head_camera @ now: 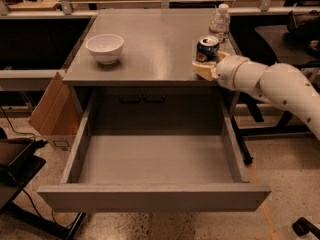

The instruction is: Place pepsi can into top drawer

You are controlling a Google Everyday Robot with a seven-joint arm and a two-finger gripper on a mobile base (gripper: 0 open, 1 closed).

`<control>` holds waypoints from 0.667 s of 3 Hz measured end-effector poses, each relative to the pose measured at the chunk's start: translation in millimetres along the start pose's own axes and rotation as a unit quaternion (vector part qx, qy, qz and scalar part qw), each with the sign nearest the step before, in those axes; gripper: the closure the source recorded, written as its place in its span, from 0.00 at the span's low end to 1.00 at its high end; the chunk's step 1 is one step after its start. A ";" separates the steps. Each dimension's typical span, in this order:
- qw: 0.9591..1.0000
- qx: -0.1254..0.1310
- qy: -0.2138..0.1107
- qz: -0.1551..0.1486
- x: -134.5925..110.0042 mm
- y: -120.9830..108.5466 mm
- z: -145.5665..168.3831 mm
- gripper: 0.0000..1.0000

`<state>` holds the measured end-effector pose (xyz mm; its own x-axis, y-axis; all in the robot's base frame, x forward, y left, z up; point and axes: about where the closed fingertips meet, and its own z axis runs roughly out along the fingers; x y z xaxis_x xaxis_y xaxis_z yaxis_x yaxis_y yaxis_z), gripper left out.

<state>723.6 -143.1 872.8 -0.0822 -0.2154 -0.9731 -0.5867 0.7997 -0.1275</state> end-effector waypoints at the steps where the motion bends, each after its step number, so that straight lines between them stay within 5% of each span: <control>1: 1.000 -0.002 -0.001 0.009 -10.9 -28.6 8.5 1.00; 2: 0.999 -0.005 -0.011 0.035 -5.6 -43.2 9.2 1.00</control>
Offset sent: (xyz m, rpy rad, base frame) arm 0.0442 -0.0474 0.0025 0.1094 0.0332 -0.0184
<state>756.8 -171.3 882.0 -0.1058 -0.1474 -0.9834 -0.5889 0.8061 -0.0575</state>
